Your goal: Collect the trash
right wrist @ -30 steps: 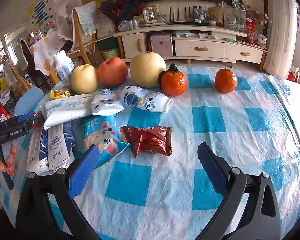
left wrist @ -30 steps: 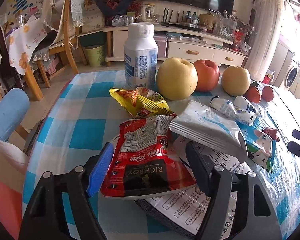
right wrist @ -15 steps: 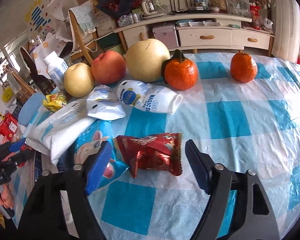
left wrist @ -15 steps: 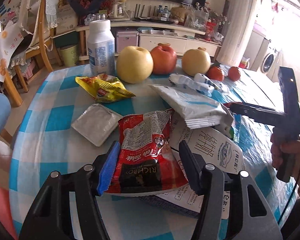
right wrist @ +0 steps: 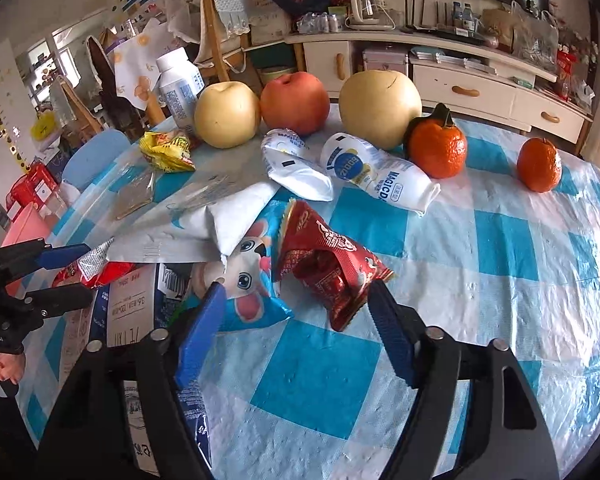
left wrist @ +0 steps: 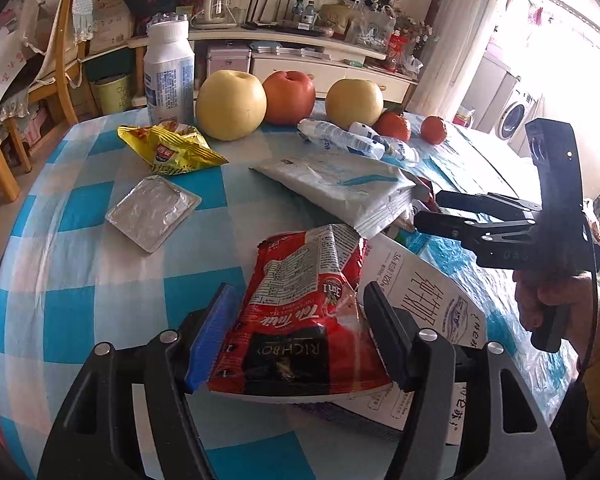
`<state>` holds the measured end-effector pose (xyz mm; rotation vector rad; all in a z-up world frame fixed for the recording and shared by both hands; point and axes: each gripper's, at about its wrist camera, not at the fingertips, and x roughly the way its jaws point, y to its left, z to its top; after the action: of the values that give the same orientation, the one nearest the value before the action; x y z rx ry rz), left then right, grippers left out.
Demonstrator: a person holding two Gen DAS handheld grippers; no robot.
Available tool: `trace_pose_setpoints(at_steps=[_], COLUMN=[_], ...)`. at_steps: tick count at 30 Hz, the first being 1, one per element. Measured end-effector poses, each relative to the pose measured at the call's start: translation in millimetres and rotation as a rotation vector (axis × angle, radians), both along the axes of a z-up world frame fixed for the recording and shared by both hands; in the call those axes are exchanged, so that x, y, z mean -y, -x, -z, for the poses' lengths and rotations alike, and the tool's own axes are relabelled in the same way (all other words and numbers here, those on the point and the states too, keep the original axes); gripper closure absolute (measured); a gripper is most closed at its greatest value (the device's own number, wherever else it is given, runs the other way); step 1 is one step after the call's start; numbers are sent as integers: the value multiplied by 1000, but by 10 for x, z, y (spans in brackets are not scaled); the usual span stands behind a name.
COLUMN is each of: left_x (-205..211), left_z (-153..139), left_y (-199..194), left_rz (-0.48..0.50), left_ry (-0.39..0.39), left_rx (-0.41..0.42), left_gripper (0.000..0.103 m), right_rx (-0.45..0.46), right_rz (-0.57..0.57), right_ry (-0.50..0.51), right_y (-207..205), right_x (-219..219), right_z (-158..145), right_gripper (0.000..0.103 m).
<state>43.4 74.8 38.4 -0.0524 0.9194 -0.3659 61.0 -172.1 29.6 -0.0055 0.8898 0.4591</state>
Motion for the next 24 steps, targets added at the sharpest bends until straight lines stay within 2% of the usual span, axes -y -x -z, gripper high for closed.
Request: trace_pose_setpoints(at_steps=[6,12,14,20,24], left_x=[-60,-41,-34,-65,-68], left_z=[49,57,51,53,58], left_y=[-55,-16,0,11,37], left_rz=[-30,-27,-27,-44,-49], left_ry=[39,56,57,70,77], left_rx=[-30,-17,-9,-4,-7], left_gripper=[32,39,43,45,46], right_rx=[5,21,16,-13,-33], right_rz=[44,96,129,183,180], right_ry=[-6,-91,-98,-94,-85], right_y=[-98,-140,-158,-213,-238], right_x=[48,190,239,310,267], right_z=[48,-18,-5,84,114], right_gripper=[15,15,15,15,24])
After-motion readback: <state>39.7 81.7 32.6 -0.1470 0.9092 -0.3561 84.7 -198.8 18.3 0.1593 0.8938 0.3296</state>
